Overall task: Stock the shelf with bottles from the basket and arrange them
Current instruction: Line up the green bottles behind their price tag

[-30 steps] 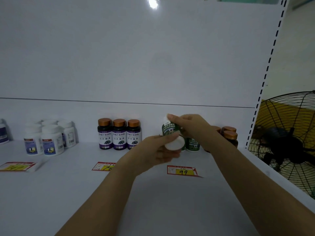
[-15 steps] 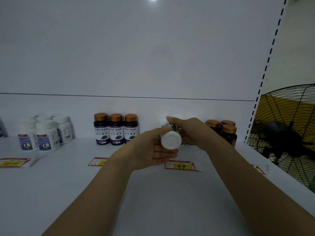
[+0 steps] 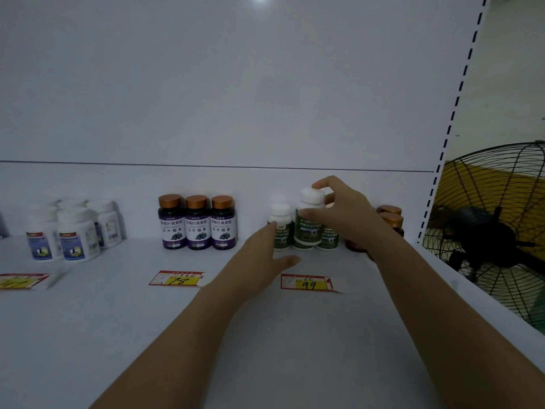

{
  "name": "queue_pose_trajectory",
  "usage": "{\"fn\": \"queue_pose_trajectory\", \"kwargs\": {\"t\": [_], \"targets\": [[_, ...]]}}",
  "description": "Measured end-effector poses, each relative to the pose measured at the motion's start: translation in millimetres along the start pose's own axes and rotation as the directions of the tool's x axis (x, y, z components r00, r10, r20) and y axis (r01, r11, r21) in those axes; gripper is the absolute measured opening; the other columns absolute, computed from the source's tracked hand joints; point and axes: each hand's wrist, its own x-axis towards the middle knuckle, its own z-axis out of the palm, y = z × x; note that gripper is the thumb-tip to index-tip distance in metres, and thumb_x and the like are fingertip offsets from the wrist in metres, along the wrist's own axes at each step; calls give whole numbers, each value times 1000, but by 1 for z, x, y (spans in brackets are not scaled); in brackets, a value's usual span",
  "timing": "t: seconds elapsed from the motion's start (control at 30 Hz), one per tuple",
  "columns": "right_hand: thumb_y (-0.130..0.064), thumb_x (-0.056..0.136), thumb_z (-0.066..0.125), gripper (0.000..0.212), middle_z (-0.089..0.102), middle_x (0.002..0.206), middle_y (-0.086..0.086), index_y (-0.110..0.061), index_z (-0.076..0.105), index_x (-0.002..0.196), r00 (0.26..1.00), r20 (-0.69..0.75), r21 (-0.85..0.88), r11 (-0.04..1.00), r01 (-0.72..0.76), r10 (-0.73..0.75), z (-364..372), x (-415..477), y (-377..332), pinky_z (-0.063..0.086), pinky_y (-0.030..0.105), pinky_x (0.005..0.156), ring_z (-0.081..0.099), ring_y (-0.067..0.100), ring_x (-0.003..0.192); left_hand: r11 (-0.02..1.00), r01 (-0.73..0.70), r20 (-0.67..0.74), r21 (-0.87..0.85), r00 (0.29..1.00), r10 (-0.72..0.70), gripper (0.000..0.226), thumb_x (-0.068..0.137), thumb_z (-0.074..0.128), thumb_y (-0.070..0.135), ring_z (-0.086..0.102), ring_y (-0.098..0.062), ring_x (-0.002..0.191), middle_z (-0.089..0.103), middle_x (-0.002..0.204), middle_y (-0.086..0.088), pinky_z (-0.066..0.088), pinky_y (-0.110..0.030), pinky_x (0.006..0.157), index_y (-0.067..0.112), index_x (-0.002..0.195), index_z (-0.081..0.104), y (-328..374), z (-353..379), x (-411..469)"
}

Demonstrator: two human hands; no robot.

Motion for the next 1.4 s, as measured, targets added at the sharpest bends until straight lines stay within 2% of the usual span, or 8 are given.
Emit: {"fn": "queue_pose_trajectory", "kwargs": {"t": [0.23,0.37,0.5,0.63,0.8,0.93,1.23,1.4], "targets": [[-24,81,73,51,57,108,10,-14,42,120,991,23,-106,986,-132,135,9,1,31,46,18,53,56,15,79,907,98,146,410,974,-172,64,102,28,39,3,-20,147,1,159,-9,6,-31,117,7,151,3,-21,11,2],[-29,83,71,54,55,104,5,-15,39,124,986,39,-146,977,-157,164,13,2,37,47,20,57,55,14,81,847,104,196,521,952,-237,61,102,17,40,0,-25,147,0,159,-14,5,-36,120,4,150,3,-32,17,2],[-38,82,70,71,50,122,12,-16,33,138,981,66,-230,960,-161,181,11,3,30,44,21,59,55,22,98,828,100,191,553,951,-242,61,102,12,41,-2,-23,147,-3,159,-10,2,-39,120,8,151,1,-34,20,2],[-38,92,57,56,42,133,15,-15,39,140,997,-76,-430,902,-16,-19,17,20,1,40,35,97,44,29,120,828,96,198,553,950,-243,61,101,10,43,-6,-20,147,-8,159,-6,-2,-38,118,10,151,-3,-30,20,-1],[-41,98,41,46,41,138,11,-21,39,140,970,242,-719,675,164,22,48,54,-30,26,43,106,38,31,127,824,94,216,558,943,-254,62,101,9,45,-8,-21,146,-9,159,-6,-3,-38,118,12,151,-4,-29,18,0],[-32,101,36,39,40,135,14,-17,39,137,936,338,-802,551,231,99,64,65,-34,18,46,110,42,33,122,835,90,219,543,945,-244,62,101,9,45,-8,-21,146,-9,159,-6,-3,-38,118,11,151,-4,-31,18,0],[-28,99,40,35,49,130,10,-22,49,132,953,303,-703,679,212,16,58,62,-39,24,37,103,43,26,122,853,112,173,510,958,-229,64,101,18,45,2,-24,147,1,159,-9,5,-39,118,8,151,3,-29,14,-1],[-38,90,59,33,60,117,8,-24,50,119,963,208,-428,870,246,-170,21,47,-59,46,35,87,55,25,103,977,138,-88,165,988,-124,69,89,55,46,37,-18,132,35,147,-2,36,-29,101,15,145,27,-12,5,-3]]}}
